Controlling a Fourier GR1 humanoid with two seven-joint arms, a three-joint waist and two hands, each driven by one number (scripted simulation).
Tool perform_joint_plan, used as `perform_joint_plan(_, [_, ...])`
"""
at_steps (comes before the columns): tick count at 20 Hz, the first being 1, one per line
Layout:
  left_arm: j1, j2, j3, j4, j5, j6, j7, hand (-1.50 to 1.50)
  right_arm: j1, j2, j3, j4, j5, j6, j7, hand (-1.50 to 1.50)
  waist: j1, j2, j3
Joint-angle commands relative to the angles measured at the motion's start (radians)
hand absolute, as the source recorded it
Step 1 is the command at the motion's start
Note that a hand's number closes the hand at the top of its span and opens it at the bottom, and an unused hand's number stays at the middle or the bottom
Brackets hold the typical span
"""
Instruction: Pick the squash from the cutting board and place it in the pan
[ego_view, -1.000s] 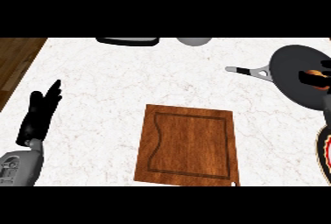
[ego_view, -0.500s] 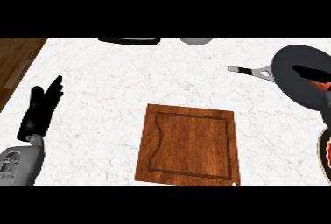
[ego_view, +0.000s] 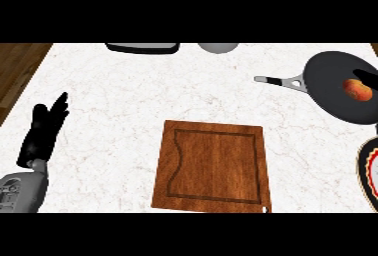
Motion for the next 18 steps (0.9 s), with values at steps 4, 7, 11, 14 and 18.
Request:
perform_joint_plan(4, [0.033, 0.012, 0.029, -0.022, 0.006, 0.012, 0.025, 0.0, 0.07, -0.038, -0.082, 0.008, -0.103, -0.022, -0.088, -1.5, -0.046, -0.024, -0.004])
perform_joint_plan(7, [0.03, 0.004, 0.032, 0.003, -0.001, 0.019, 0.013, 0.0, 0.104, -0.045, -0.082, -0.035, -0.147, 0.011, -0.136, -1.5, -0.069, -0.033, -0.007])
perform_joint_plan(11, [0.059, 0.027, 0.047, -0.046, 0.001, 0.008, 0.035, 0.0, 0.233, -0.087, -0.09, -0.086, -0.216, 0.156, -0.164, -1.5, -0.081, -0.039, -0.007])
perform_joint_plan(14, [0.085, 0.036, 0.079, 0.019, 0.017, -0.004, -0.015, 0.0, 0.313, -0.075, -0.046, -0.192, -0.215, 0.233, -0.082, -1.5, -0.108, -0.048, -0.011])
perform_joint_plan(18, [0.127, 0.014, 0.061, -0.05, 0.008, 0.006, 0.011, 0.0, 0.457, 0.015, -0.045, -0.389, -0.28, 0.326, -0.061, -1.5, -0.115, -0.054, -0.012])
